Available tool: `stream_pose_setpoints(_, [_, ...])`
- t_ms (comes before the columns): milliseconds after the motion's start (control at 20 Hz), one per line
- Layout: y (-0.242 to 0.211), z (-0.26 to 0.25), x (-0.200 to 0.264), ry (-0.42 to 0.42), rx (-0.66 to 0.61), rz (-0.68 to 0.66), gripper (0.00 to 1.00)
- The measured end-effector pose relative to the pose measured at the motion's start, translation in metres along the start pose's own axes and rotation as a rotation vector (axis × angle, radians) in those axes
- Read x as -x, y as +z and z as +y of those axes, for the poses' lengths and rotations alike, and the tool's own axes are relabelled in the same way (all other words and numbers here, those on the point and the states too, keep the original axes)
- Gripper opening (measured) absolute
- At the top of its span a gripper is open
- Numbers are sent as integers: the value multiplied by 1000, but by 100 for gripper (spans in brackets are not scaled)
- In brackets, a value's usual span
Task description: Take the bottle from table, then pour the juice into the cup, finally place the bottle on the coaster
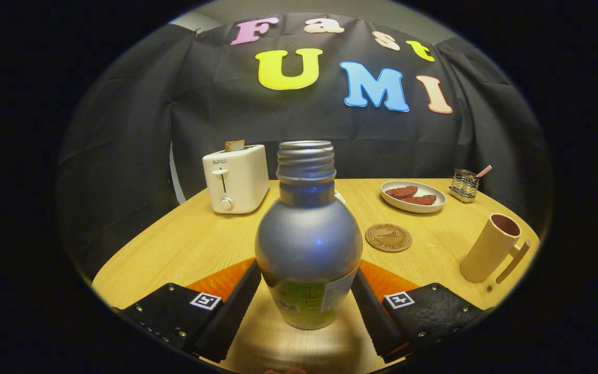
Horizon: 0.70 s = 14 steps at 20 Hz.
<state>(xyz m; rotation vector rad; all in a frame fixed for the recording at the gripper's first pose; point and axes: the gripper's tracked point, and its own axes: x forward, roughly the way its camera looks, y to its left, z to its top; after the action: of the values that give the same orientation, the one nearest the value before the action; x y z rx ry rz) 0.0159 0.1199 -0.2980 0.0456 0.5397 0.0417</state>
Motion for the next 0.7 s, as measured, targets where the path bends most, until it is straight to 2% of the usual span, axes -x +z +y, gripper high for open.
stream_pose_setpoints(450, [-23, -2, -5, -39, -12, 50, 98])
stream_pose_setpoints(550, [-23, -2, -4, -45, -7, 45, 90])
stream_pose_setpoints(600, [-23, -3, -5, -46, -7, 46, 81])
stream_pose_setpoints(700, [-23, -3, -6, -47, -7, 46, 81])
